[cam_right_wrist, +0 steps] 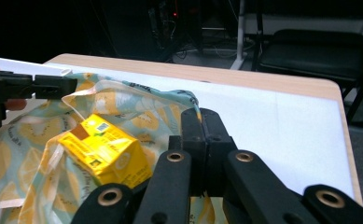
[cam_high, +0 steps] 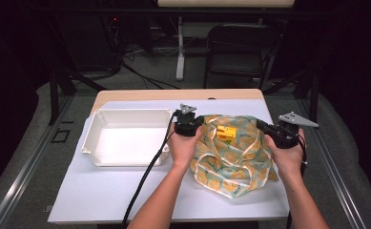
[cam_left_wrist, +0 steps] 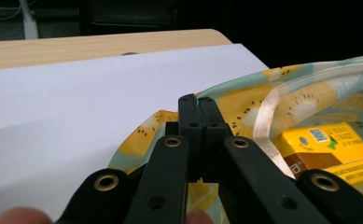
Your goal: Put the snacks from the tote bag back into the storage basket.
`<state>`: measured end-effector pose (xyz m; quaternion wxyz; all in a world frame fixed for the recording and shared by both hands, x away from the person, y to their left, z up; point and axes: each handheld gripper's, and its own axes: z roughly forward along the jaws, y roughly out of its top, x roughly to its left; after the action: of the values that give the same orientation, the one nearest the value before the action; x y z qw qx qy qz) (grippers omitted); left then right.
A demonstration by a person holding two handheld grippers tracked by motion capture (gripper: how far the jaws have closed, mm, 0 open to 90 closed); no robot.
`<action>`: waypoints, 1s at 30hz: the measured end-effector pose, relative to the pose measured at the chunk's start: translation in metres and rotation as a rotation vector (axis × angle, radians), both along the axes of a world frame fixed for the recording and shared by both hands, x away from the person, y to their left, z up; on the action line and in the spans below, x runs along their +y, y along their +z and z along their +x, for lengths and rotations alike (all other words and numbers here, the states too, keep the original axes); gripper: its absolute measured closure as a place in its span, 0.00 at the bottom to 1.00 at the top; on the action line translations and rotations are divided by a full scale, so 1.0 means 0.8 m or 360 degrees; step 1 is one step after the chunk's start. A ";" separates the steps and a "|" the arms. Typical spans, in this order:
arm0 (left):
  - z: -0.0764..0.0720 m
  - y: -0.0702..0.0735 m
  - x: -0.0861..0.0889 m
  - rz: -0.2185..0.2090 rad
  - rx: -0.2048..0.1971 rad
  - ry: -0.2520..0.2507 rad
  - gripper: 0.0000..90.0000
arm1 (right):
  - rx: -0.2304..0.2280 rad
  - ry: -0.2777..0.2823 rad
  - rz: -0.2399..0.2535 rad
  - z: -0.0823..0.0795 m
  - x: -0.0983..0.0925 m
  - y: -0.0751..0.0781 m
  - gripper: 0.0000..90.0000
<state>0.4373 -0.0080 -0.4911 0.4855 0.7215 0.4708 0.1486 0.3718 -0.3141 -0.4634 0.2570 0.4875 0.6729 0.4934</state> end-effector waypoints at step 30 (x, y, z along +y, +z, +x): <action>0.011 -0.056 -0.010 0.0109 0.0143 0.0051 1.00 | 0.0217 -0.0090 0.0036 0.045 -0.003 -0.076 1.00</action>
<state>0.4463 -0.0159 -0.5358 0.4364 0.7360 0.4983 0.1398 0.4079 -0.3163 -0.5240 0.2189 0.5418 0.6691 0.4592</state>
